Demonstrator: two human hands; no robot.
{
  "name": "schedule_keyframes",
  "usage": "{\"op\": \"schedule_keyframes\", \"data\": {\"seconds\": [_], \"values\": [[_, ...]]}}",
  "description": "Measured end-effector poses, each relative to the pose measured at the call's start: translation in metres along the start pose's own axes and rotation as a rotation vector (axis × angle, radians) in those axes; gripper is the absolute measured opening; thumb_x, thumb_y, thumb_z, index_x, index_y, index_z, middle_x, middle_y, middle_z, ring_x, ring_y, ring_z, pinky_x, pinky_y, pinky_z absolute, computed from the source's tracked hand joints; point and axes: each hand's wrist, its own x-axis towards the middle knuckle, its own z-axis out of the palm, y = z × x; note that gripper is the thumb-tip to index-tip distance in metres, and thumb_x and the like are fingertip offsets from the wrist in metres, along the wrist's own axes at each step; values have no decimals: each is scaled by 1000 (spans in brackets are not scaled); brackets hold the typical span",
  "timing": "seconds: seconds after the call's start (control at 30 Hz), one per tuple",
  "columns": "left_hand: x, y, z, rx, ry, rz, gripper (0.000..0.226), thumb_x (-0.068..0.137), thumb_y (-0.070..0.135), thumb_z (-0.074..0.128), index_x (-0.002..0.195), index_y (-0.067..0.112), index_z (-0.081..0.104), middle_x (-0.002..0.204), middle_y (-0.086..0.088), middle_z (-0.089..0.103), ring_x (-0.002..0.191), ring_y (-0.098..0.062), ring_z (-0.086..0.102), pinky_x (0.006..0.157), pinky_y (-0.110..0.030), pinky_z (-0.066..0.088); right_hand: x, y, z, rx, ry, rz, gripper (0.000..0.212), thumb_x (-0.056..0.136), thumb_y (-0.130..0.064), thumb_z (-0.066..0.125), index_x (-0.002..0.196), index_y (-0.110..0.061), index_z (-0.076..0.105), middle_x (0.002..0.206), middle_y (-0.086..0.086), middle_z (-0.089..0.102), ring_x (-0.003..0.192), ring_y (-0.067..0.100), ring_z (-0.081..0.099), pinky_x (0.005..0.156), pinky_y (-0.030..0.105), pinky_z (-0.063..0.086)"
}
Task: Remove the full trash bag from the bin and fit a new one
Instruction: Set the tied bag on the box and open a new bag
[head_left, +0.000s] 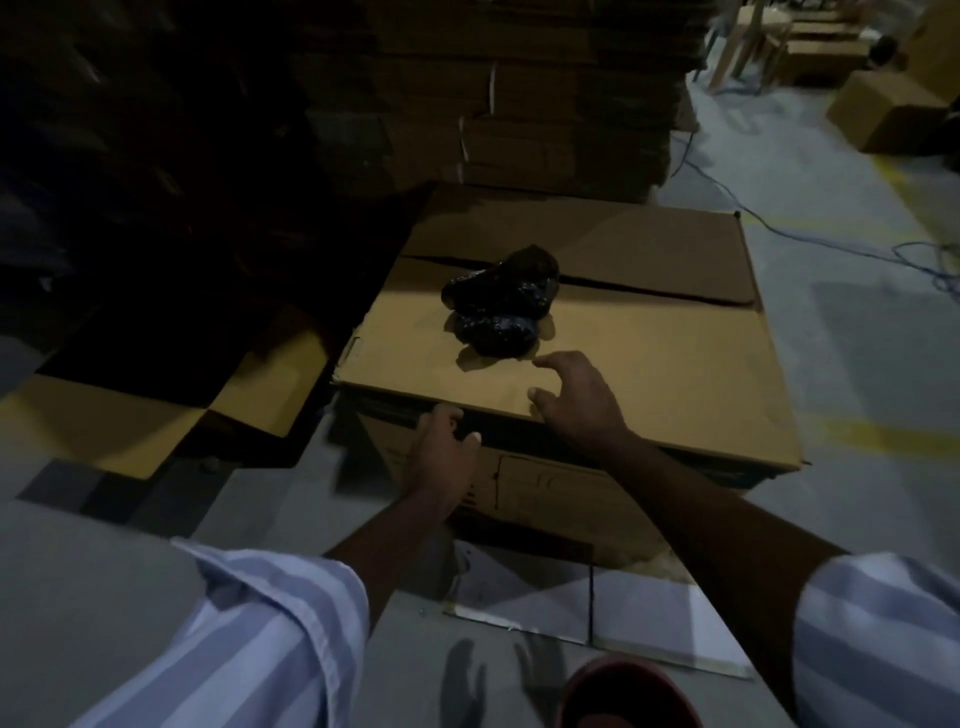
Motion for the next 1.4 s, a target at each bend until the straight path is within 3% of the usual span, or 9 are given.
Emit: {"op": "schedule_keyframes", "data": {"seconds": [0.3,0.4,0.47,0.57,0.67,0.93,1.07,1.23,1.4], "values": [[6,-30,-18,-46,22,-5,28,98,23,63,124,21,55,130,-3,55,102,-15,53,84,-34,49,73,-43,34,-471,-188,-198,45,94,-36,66,138,-32,58,167,4,22,125,31,58,80,36,53],[5,-41,-18,-33,9,-2,28,97,24,63,124,23,55,127,-2,56,104,-17,56,87,-35,53,94,-45,39,-549,-245,-106,42,95,-34,63,137,-33,59,171,9,12,127,35,56,87,42,57],[6,-48,-18,-41,-8,-1,27,97,26,63,123,24,55,129,-2,56,106,-20,59,89,-39,55,100,-42,41,-563,-254,-60,40,95,-32,61,135,-27,61,167,10,23,125,33,57,89,44,57],[9,-58,-20,-44,-4,-4,28,97,26,64,123,22,56,130,-3,56,112,-24,60,94,-40,54,100,-38,44,-574,-165,-117,39,95,-31,63,132,-21,61,147,6,47,115,29,59,73,37,54],[9,-63,-20,-36,-4,-26,27,97,26,64,123,21,57,130,-4,55,115,-26,59,95,-42,54,89,-31,39,-550,-78,-202,44,90,-28,69,133,-23,61,138,5,55,119,32,57,74,40,57],[13,-35,-10,-156,-25,-51,26,98,26,64,123,23,57,128,-3,58,106,-19,58,82,-30,45,49,-22,19,-305,80,-238,26,87,-21,75,113,-18,72,116,5,68,101,23,65,74,44,59],[13,-6,-3,-333,-25,-103,35,96,26,67,128,18,57,127,-4,61,112,-22,59,87,-32,47,27,-19,16,-145,105,-141,19,88,-12,72,106,-17,76,106,5,75,92,22,70,73,46,61],[-4,20,-4,-732,-124,-254,58,96,38,67,146,18,48,137,-3,60,121,-25,61,105,-50,51,-17,-19,8,224,69,23,15,89,-10,76,100,-18,68,96,-1,72,86,9,70,73,35,63],[-41,20,5,-866,-240,-221,32,97,33,66,126,21,68,120,-2,75,112,-25,70,98,-47,56,-73,-14,1,561,-47,142,37,96,-15,70,131,-20,57,93,12,74,88,21,74,65,36,61]]}}
